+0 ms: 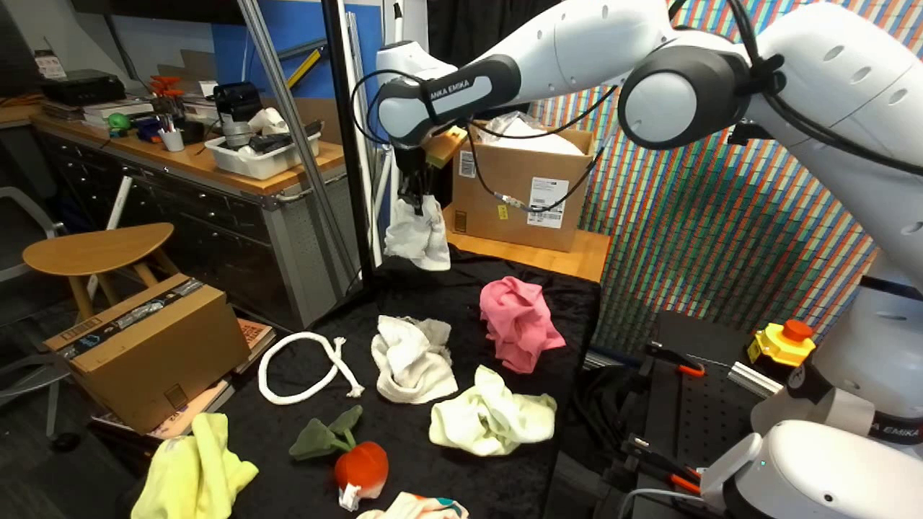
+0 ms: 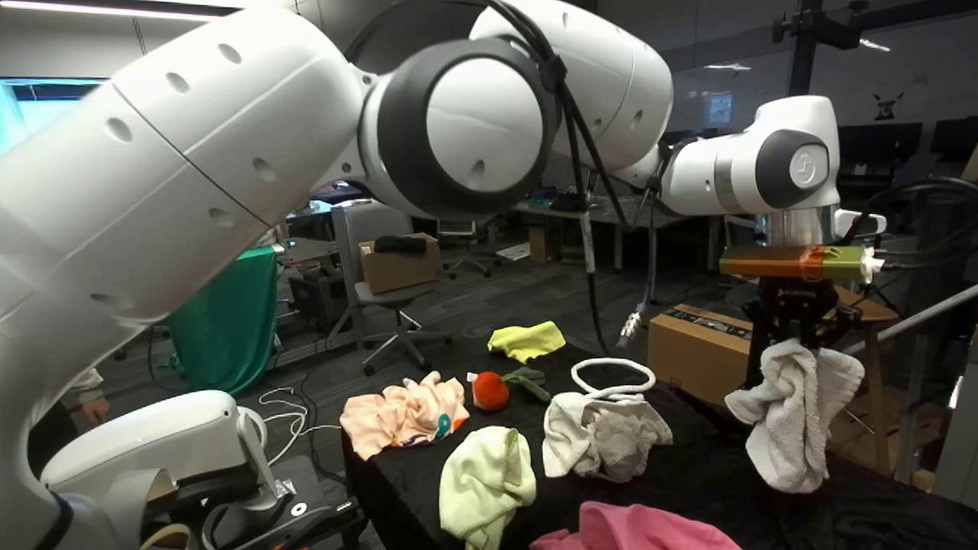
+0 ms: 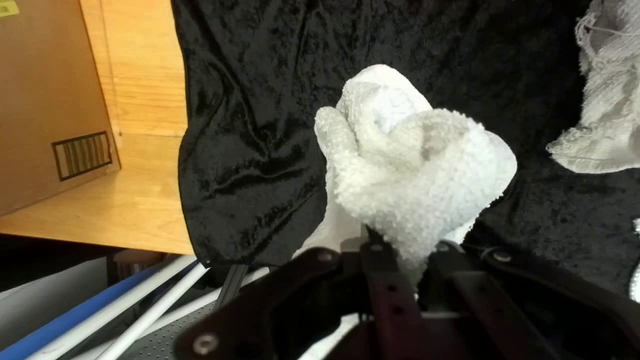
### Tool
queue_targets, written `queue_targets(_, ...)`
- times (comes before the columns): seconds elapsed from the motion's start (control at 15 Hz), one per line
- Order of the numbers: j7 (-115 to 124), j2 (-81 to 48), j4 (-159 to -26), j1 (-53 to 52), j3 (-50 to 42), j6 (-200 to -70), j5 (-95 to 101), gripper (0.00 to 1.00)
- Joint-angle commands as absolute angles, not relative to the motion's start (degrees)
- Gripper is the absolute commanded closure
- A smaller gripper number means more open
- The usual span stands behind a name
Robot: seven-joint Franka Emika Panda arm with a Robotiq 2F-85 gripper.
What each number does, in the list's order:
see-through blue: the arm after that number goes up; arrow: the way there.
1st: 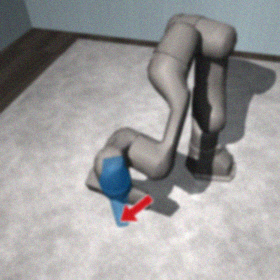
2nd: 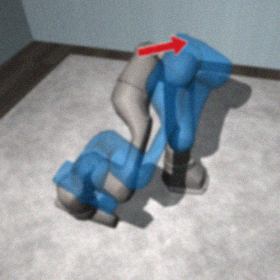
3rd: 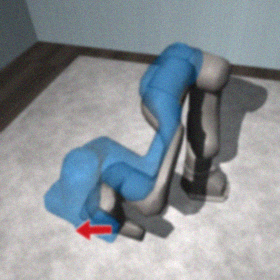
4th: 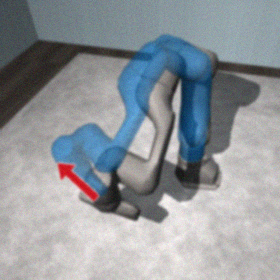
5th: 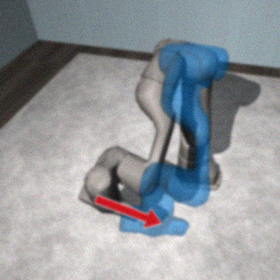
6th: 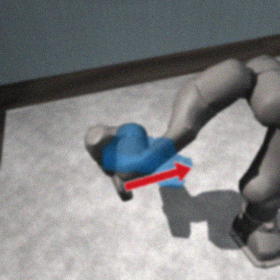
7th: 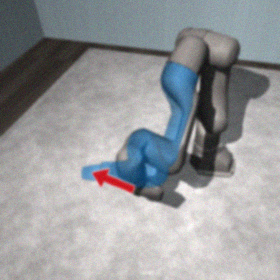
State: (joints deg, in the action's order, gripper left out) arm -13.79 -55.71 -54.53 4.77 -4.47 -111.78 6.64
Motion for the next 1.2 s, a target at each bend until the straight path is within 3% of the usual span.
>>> queue_targets(0.0,-18.6,-44.0,-68.1,4.9,-3.8,-113.9,7.4,0.89)
queue_targets(1.13,-12.8,-15.1,-110.3,-3.4,4.7,-122.8,7.9,0.89)
